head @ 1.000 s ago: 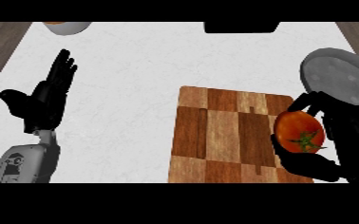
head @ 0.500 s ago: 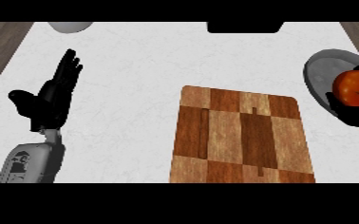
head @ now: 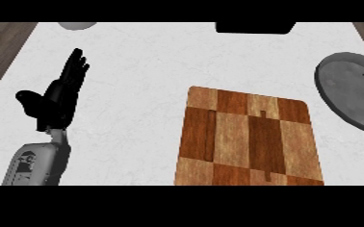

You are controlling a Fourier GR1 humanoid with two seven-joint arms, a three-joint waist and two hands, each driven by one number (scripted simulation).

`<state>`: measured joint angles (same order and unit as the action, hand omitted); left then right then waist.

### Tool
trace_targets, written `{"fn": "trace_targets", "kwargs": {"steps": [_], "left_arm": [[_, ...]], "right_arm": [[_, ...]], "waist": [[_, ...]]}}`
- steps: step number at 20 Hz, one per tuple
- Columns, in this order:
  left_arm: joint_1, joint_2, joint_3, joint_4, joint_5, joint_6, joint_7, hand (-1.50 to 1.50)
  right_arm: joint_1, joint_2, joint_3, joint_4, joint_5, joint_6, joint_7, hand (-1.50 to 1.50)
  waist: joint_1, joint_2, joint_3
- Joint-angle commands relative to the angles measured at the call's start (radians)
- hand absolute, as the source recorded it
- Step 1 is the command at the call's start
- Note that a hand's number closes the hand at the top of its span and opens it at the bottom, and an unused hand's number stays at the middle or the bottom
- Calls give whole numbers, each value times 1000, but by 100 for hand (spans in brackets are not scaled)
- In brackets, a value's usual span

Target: Pick the tomato from the cutting board and place it in the pan

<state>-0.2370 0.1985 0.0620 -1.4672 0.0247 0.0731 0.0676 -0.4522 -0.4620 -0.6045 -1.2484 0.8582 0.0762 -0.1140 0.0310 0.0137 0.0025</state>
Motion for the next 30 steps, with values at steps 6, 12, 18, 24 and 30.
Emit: {"fn": "trace_targets", "kwargs": {"steps": [6,12,18,24,30], "left_arm": [[-14,-15,-16,-1,-18,6,-9,0],[-31,3,12,35,20,-36,-27,0],[-46,-6,1,22,7,-18,5,0],[-11,-39,-14,38,-16,7,-37,0],[-2,-13,8,-3,-2,0,-2,0]], "right_arm": [[-180,-142,-64,598,45,-299,-230,150],[-232,-183,-101,828,-4,-221,-274,-150],[-269,-208,-122,965,-55,-4,-315,-150],[-240,-219,-196,985,-134,-54,-499,-150],[-213,-309,-349,1027,-297,76,-569,-150]], "waist": [[33,11,3],[29,13,3],[38,15,5],[17,8,4],[1,0,4]]}}
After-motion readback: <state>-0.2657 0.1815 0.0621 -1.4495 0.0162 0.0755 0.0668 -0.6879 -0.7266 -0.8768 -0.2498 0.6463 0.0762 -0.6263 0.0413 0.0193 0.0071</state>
